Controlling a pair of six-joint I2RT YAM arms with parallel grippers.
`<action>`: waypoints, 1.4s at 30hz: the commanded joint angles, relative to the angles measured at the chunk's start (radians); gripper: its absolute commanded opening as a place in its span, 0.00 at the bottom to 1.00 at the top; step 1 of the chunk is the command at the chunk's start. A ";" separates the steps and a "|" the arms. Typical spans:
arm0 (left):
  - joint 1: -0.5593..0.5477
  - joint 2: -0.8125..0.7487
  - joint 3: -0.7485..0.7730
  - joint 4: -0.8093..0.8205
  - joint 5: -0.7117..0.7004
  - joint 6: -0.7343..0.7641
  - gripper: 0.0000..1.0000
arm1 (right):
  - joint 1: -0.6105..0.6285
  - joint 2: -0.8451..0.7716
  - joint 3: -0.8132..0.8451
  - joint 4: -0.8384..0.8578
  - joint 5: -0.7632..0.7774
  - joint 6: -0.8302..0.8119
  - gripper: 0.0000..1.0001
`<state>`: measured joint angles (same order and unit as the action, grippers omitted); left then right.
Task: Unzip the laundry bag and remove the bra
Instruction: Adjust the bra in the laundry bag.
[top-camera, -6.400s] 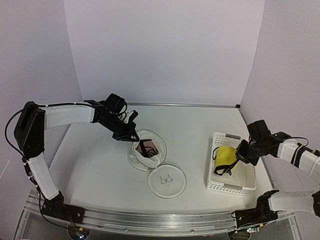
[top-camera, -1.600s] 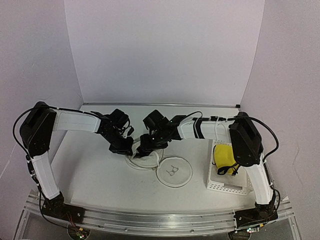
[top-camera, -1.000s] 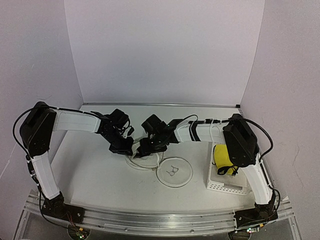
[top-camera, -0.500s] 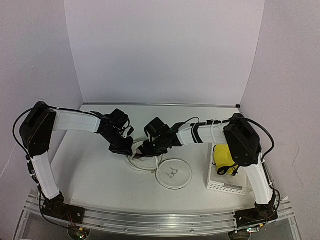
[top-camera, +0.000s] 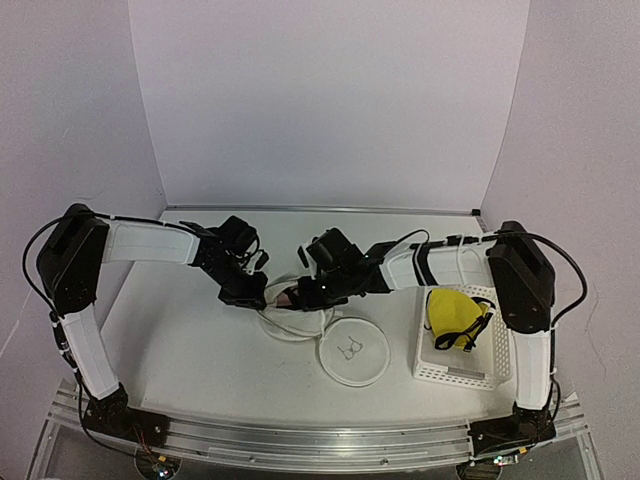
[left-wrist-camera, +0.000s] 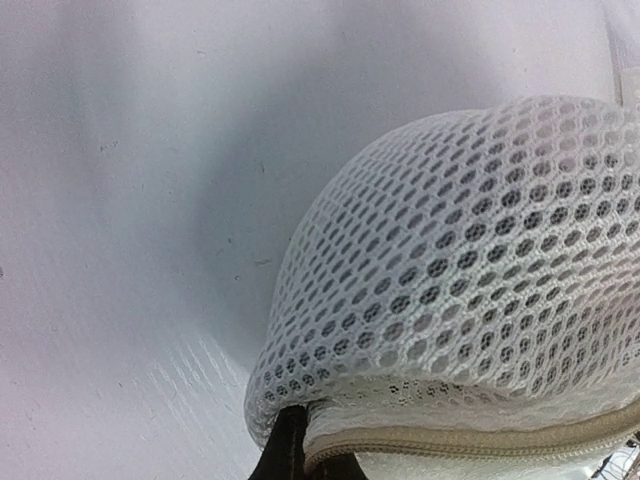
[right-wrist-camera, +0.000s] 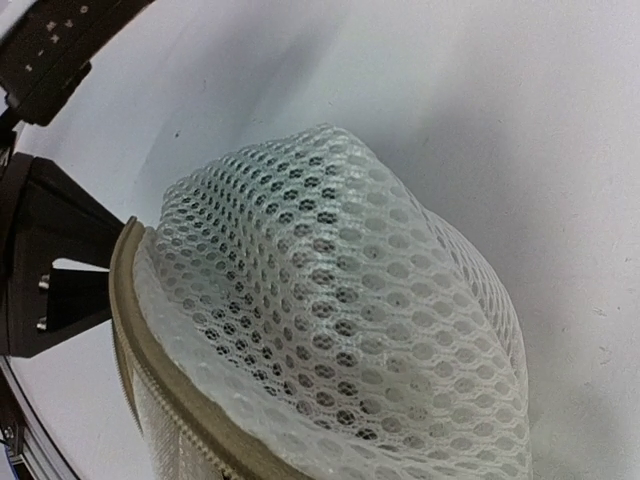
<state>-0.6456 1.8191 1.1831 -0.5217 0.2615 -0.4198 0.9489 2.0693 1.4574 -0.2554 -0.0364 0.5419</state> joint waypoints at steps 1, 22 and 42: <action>0.000 -0.069 0.021 0.017 -0.022 -0.003 0.00 | 0.011 -0.146 -0.088 0.142 -0.003 -0.040 0.00; 0.004 -0.173 0.098 0.022 0.033 0.008 0.00 | 0.084 -0.279 -0.324 0.206 -0.102 -0.322 0.00; 0.000 -0.108 0.031 0.023 0.118 0.035 0.00 | 0.172 -0.457 -0.549 0.640 0.372 -0.738 0.00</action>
<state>-0.6579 1.6943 1.2350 -0.5220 0.3843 -0.4187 1.1114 1.6478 0.9024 0.2218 0.2012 -0.1207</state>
